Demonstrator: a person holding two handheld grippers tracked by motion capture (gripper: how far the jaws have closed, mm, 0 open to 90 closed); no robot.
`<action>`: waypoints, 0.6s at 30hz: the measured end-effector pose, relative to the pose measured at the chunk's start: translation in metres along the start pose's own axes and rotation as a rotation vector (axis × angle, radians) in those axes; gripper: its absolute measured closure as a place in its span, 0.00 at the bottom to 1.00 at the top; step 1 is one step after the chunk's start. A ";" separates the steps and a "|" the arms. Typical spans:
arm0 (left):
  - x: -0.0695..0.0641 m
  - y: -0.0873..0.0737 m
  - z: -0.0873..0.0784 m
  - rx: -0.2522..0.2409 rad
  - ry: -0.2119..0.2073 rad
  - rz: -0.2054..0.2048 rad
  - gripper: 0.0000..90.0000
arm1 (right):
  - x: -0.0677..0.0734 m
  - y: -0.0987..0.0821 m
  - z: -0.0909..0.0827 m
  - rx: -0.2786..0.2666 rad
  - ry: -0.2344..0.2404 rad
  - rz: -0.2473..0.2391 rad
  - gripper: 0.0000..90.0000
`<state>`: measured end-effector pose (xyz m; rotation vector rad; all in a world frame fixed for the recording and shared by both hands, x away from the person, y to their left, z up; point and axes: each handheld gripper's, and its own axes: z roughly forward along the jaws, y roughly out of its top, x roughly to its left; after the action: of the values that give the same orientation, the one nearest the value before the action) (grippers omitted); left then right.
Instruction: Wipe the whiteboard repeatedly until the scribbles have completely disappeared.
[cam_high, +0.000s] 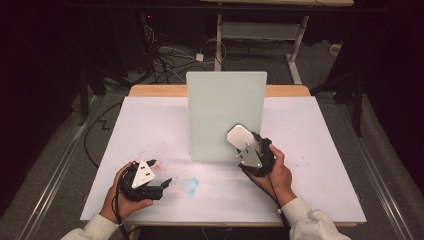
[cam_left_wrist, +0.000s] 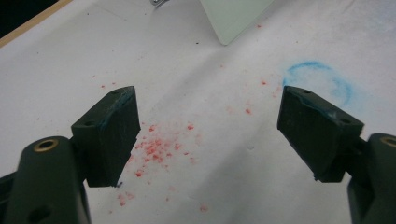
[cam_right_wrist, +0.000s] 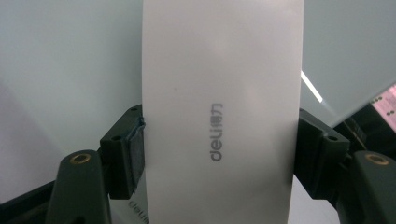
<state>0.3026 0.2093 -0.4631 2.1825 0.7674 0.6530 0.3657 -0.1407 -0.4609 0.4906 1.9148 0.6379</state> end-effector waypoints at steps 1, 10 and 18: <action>0.000 0.000 0.000 0.000 -0.001 -0.001 0.23 | 0.002 -0.001 0.000 0.005 0.020 -0.009 0.34; 0.001 0.000 0.000 0.000 0.000 -0.002 0.23 | 0.026 -0.008 0.001 0.033 0.054 -0.142 0.34; 0.002 -0.001 -0.002 -0.003 0.001 -0.007 0.23 | 0.016 -0.008 0.001 0.029 -0.004 -0.131 0.34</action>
<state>0.3029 0.2119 -0.4621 2.1757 0.7733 0.6513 0.3597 -0.1368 -0.4772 0.3807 1.9368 0.5245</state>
